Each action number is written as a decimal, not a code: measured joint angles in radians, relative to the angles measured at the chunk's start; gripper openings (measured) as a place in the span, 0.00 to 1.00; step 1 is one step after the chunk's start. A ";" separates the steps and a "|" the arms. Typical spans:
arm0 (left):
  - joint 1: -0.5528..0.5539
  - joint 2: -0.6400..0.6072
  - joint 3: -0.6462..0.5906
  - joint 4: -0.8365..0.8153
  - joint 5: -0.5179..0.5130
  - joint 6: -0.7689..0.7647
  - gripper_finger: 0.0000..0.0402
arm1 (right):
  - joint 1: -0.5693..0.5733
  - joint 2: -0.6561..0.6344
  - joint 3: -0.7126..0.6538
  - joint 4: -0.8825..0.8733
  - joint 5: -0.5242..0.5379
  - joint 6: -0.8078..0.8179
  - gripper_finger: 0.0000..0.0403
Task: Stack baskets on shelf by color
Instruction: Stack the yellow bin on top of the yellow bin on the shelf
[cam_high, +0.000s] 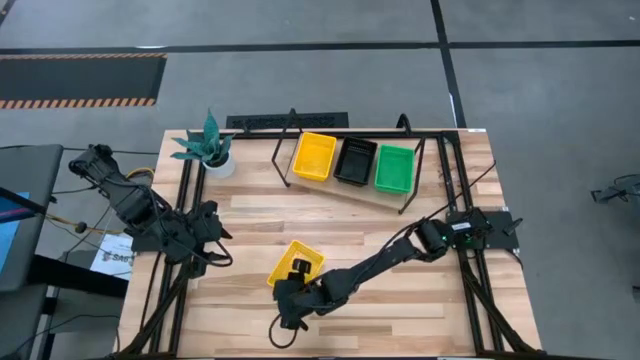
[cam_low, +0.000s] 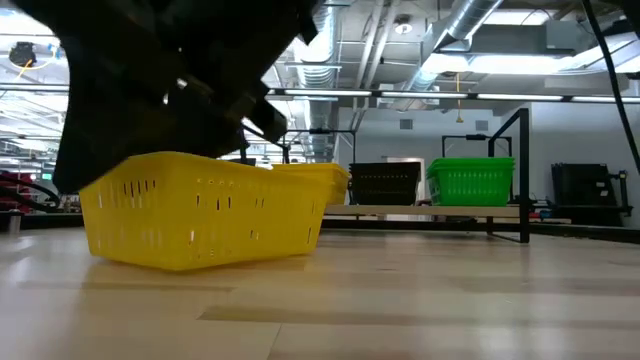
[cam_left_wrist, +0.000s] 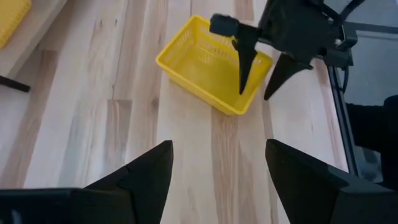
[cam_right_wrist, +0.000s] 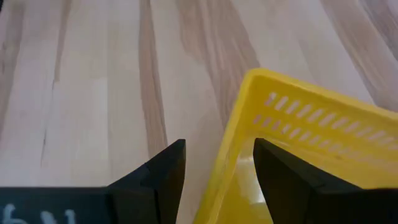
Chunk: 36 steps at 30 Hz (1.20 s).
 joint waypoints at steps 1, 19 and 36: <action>-0.004 0.000 0.000 0.000 0.000 -0.005 0.61 | 0.002 0.000 0.000 -0.012 0.000 0.023 0.52; -0.055 0.000 0.000 0.000 -0.022 -0.048 0.61 | 0.006 -0.013 0.017 -0.152 0.025 0.137 0.04; -0.094 -0.002 -0.002 0.008 -0.195 0.057 0.61 | -0.128 -0.220 0.282 -0.506 0.170 -0.406 0.01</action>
